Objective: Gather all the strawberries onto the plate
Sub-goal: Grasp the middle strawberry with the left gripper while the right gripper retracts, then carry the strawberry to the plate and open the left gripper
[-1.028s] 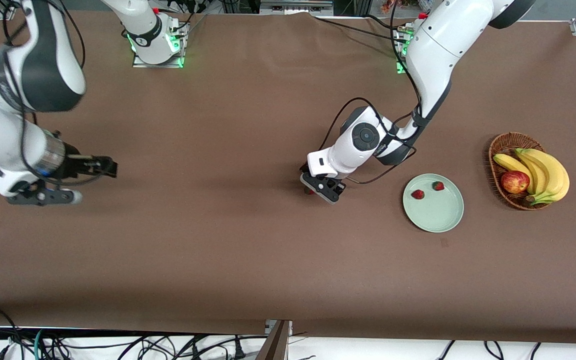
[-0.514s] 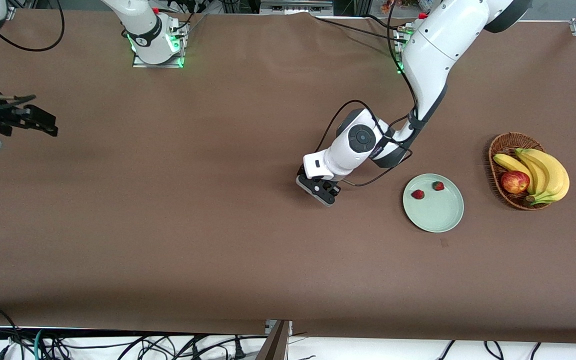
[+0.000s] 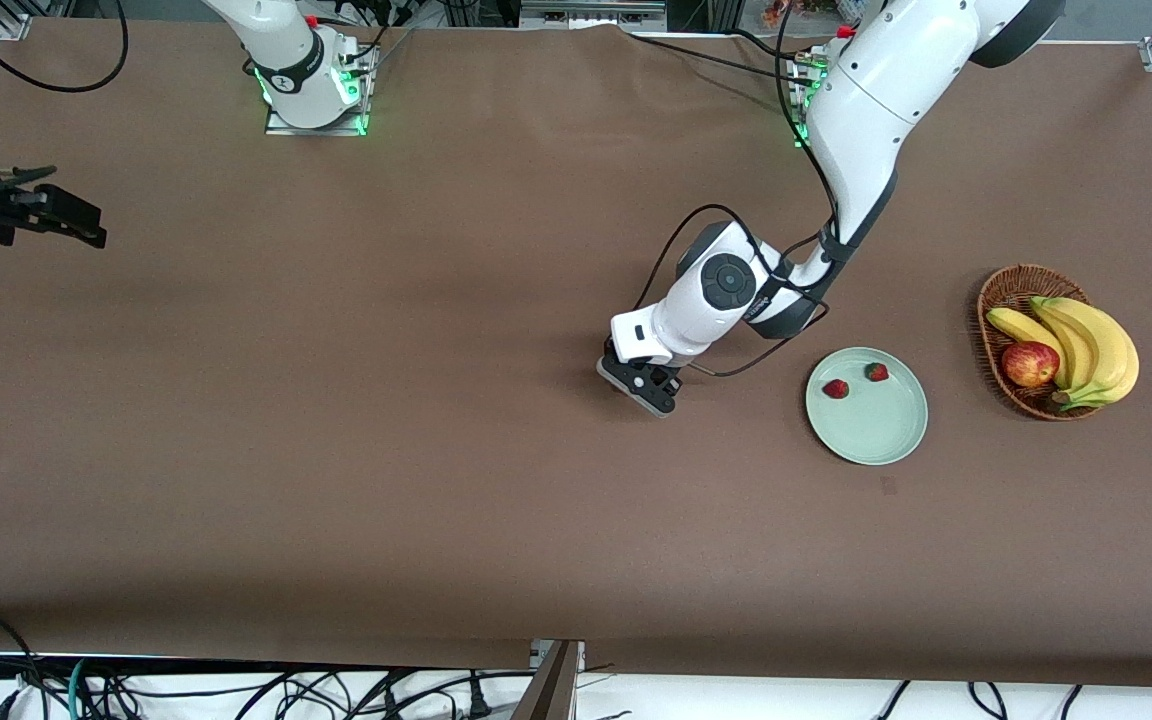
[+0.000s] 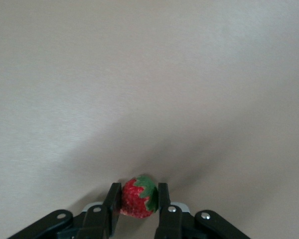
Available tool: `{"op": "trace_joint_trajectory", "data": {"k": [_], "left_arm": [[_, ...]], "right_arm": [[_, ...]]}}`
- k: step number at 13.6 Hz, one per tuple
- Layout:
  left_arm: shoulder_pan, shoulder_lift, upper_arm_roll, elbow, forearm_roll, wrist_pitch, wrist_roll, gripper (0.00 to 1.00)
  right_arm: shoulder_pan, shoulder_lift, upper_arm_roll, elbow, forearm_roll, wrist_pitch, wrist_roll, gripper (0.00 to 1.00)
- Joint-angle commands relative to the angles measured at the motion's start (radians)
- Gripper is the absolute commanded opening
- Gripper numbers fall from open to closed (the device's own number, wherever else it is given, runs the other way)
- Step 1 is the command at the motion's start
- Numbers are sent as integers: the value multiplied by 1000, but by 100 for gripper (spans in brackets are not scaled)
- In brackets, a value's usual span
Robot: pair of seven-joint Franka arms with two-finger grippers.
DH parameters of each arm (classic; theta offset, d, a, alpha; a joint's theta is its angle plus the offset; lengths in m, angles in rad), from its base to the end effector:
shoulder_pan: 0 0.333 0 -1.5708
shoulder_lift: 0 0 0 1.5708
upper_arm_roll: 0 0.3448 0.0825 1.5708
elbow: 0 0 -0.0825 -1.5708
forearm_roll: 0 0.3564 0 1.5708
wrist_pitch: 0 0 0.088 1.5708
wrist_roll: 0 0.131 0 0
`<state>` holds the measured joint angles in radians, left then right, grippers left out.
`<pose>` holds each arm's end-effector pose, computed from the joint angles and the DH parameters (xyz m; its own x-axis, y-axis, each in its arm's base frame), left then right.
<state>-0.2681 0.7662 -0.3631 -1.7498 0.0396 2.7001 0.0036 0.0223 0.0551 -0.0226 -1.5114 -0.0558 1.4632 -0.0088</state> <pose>0.5752 -0.3820 0.1986 0.8468 -0.4849 0.2185 -0.5270 -0.8204 0.2218 0.5314 -0.0076 0.6176 0.9946 0.0024 -0.1034 0.0082 -0.9984 0.0561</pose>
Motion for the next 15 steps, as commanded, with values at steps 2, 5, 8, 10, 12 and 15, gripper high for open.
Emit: {"op": "trace_joint_trajectory", "data": {"k": [2, 5, 8, 10, 12, 15], "left_arm": [[42, -54, -3, 26, 28, -152, -13, 8], [93, -129, -11, 49, 28, -352, -1, 8], [171, -153, -11, 104, 26, -561, 207, 8], [249, -154, -10, 124, 26, -629, 410, 9], [320, -153, -8, 119, 25, -634, 597, 9], [414, -145, -7, 110, 28, -641, 824, 9]], "right_arm": [[1, -43, 1, -21, 5, -14, 0, 100], [2, -38, -8, -24, 28, -32, -8, 100], [1, -23, -23, -18, 44, -41, -11, 100], [-1, -23, -25, -18, 44, -41, -11, 100], [1, -18, -23, -18, 42, -41, -11, 100], [-4, -17, -25, -18, 42, -41, -8, 100]]}}
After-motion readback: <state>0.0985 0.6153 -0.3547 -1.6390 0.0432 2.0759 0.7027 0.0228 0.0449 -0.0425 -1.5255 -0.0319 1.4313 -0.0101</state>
